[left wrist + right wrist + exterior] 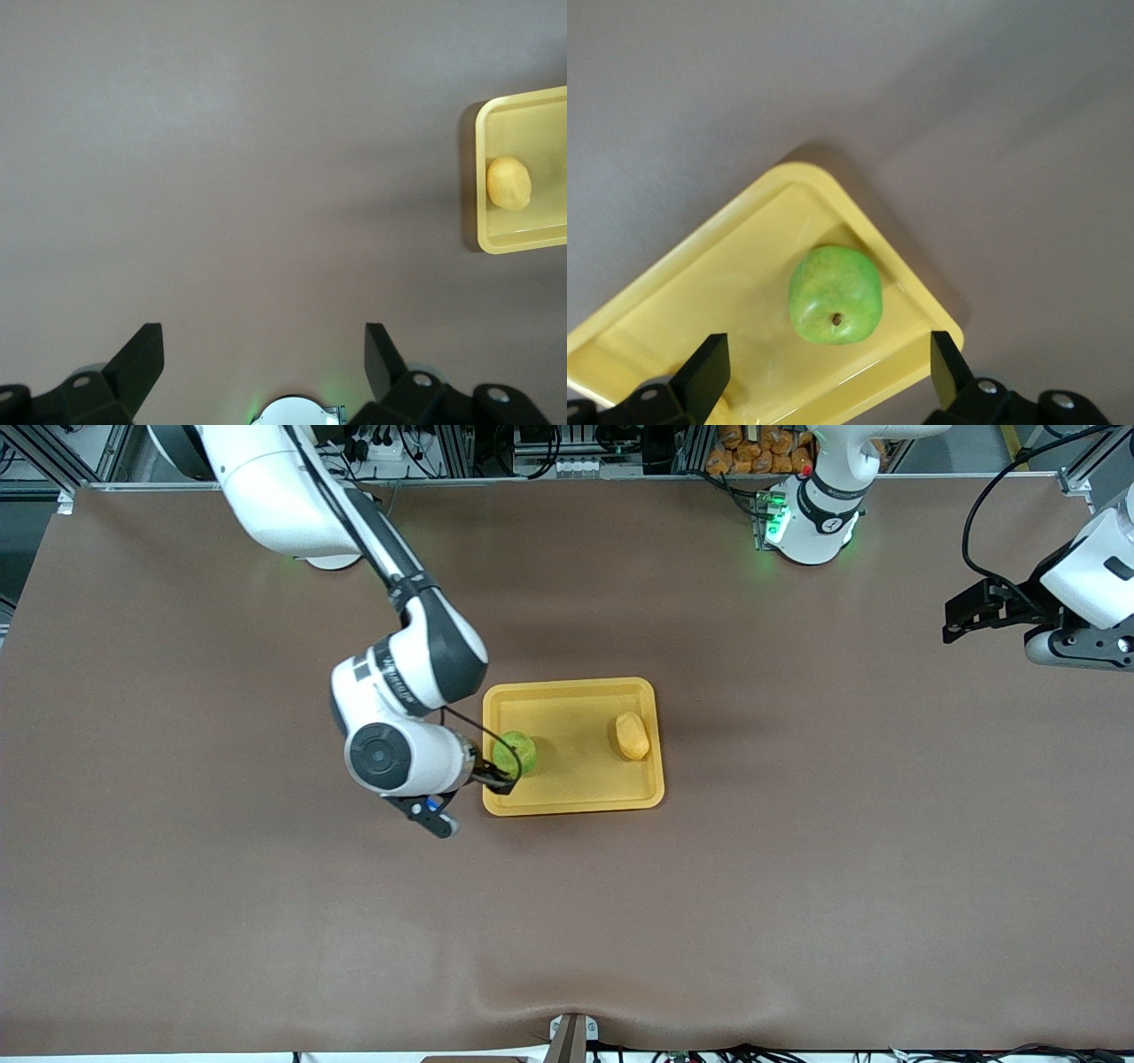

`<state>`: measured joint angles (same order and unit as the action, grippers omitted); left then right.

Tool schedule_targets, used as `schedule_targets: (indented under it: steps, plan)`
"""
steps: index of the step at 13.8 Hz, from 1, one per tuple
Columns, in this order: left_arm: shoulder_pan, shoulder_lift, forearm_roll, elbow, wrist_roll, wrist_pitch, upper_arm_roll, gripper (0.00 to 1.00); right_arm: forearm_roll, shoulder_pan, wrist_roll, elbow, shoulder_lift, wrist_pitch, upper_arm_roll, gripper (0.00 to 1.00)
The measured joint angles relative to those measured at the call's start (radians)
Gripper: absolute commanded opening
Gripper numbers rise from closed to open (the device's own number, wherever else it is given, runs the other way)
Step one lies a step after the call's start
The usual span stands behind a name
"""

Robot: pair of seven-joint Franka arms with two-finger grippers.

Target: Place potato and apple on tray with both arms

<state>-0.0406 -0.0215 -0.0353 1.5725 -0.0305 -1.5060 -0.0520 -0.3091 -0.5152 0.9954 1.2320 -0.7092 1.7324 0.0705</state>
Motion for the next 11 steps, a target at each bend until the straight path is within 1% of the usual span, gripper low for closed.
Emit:
schedule_targets:
  steps: [5,7,11]
  plan:
    - [0.001,0.001,0.0,0.0,0.0,-0.008,-0.001,1.0,0.0,0.119,-0.009,-0.078,0.005,-0.107,0.005,1.0]
    - [0.001,0.002,0.0,0.0,0.0,-0.014,-0.001,1.0,0.0,0.173,-0.066,-0.1,0.016,-0.138,0.005,1.0]
    - [0.001,0.004,0.0,0.0,0.0,-0.023,-0.002,1.0,0.022,0.263,-0.241,-0.113,0.105,-0.199,0.006,1.0]
